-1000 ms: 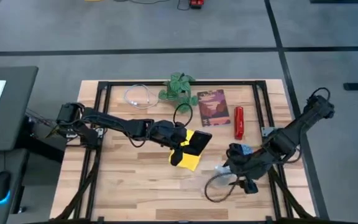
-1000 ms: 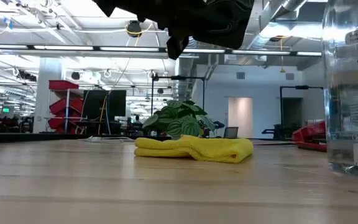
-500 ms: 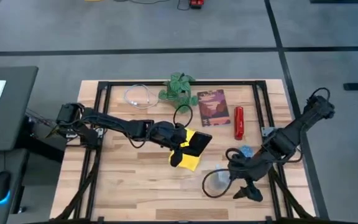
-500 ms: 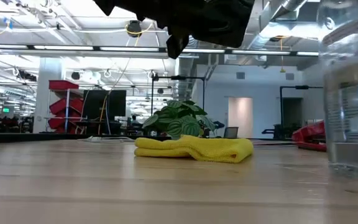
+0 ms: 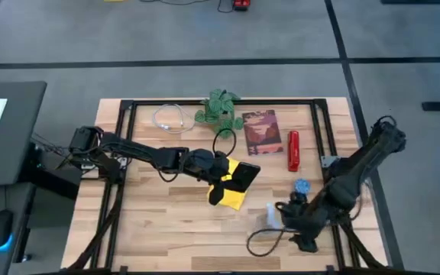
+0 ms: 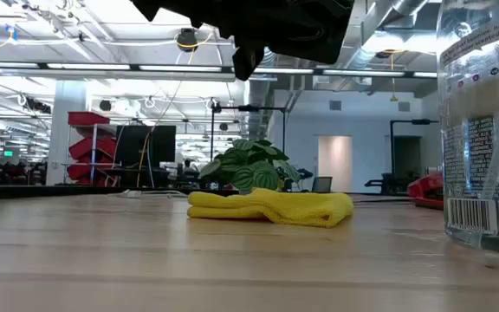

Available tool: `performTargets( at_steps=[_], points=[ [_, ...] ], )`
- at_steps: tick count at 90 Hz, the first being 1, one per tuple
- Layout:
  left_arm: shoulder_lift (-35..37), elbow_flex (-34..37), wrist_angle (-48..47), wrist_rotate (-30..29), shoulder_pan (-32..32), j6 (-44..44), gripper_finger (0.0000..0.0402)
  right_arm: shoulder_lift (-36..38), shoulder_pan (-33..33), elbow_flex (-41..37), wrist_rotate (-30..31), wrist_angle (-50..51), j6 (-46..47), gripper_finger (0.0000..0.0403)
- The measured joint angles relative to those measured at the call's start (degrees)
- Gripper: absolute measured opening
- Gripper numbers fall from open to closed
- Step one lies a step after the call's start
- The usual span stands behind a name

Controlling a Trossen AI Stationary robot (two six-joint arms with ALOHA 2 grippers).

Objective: Apply microfiber cloth
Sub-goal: Spray the back of the cellphone with the spray cleaning bottle

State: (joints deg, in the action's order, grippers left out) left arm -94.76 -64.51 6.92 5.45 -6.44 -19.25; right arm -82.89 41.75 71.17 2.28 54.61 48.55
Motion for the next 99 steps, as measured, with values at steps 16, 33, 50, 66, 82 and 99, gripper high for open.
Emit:
performTargets(
  at_steps=[16, 33, 50, 66, 82, 99],
  points=[
    [0.0, 0.0, -0.3, 0.0, 0.0, 0.0, 0.0004, 2.0, -0.1, 0.1, 3.1, -2.1, -4.4, 0.0316],
    [0.0, 0.0, -0.9, 0.0, 0.0, 0.0, 0.0004, 6.5, -1.3, 0.1, 11.9, 1.2, -5.6, 0.0316],
    [0.0, 0.0, -1.3, -0.1, 0.2, 0.0, 0.0004, 6.2, -5.4, 0.1, 12.9, -2.2, -10.4, 0.0315],
    [0.0, 0.0, -1.6, -0.1, 0.3, 0.0, 0.0004, 6.1, -3.3, 0.1, 12.9, -4.6, -20.0, 0.0323],
    [0.0, 0.0, -2.0, 0.3, 0.3, -0.1, 0.0004, 6.1, 0.1, -1.9, 12.8, -3.9, -18.2, 0.0352],
    [0.0, 0.0, -2.0, 0.8, 0.9, -0.1, 0.0004, 6.1, 1.5, -2.1, 13.1, -7.3, -12.1, 0.0389]
  ],
)
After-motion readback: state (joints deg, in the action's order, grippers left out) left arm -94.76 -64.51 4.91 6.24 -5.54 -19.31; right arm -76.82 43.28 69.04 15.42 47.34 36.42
